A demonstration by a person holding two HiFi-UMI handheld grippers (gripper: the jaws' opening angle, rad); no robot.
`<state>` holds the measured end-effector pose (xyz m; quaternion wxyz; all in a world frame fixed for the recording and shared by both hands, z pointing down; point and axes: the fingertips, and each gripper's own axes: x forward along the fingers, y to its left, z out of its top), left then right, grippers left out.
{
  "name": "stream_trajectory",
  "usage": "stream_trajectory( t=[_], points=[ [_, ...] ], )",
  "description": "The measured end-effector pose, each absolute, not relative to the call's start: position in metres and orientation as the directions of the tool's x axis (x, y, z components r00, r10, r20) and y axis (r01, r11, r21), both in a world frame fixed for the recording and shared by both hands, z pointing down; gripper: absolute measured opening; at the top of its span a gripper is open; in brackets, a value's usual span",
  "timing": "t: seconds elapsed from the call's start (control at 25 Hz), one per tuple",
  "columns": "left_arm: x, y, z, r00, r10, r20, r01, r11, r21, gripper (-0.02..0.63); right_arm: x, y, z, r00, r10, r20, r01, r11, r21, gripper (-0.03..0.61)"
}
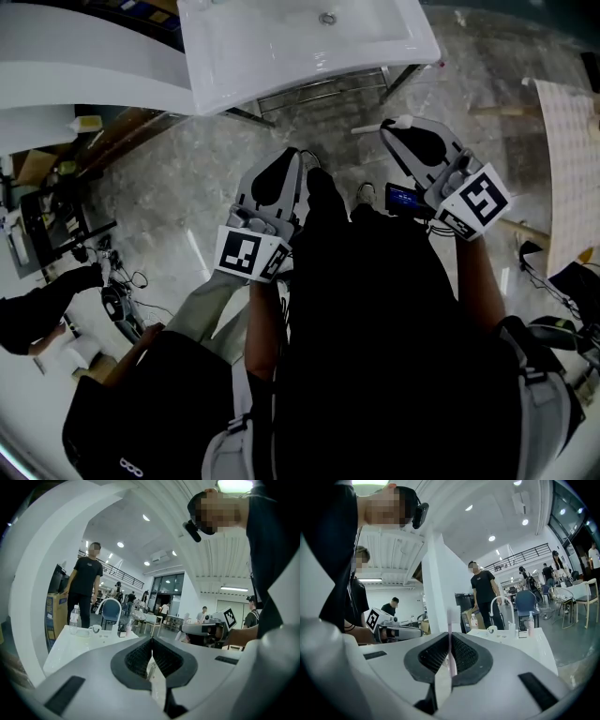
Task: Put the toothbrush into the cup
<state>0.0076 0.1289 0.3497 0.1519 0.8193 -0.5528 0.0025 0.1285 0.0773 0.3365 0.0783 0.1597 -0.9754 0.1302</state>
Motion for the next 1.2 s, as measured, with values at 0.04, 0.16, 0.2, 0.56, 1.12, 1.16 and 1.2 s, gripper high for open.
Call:
stream_trajectory(
  t=[0.04,0.16,0.2,0.56,1.12,1.16,1.2],
  points=[
    [0.0,0.121,0.35,0.396,-0.903,0.168,-0.904,-0.352,0.241,0.012,0.119,0.071,0.335,-0.935,-0.295,0.195,-0.335,0.915,-0.223,0.029],
    [-0.026,0.1,0.346,0.415,-0.897,0.154,-0.898,-0.377,0.228,0.012,0.089,0.056,0.331,-0.933,-0.3,0.197,-0.339,0.918,-0.208,0.029],
    [-0.036,0.092,0.344,0.422,-0.895,0.148,-0.894,-0.384,0.23,0.012,0.079,0.05,0.33,-0.932,-0.303,0.199,-0.342,0.917,-0.204,0.029],
    [-0.104,0.047,0.35,0.473,-0.869,0.145,-0.871,-0.437,0.226,0.012,0.005,0.004,0.319,-0.908,-0.371,0.193,-0.405,0.897,-0.179,0.029],
    [-0.113,-0.005,0.361,0.491,-0.857,0.158,-0.855,-0.439,0.277,0.011,0.0,-0.055,0.329,-0.899,-0.394,0.191,-0.429,0.88,-0.203,0.029],
    [-0.112,-0.008,0.361,0.484,-0.86,0.161,-0.859,-0.432,0.274,0.011,0.001,-0.059,0.329,-0.903,-0.385,0.188,-0.42,0.884,-0.205,0.029],
    [-0.112,-0.013,0.36,0.475,-0.865,0.163,-0.864,-0.424,0.272,0.012,0.002,-0.064,0.33,-0.909,-0.374,0.187,-0.408,0.889,-0.208,0.029]
  ],
)
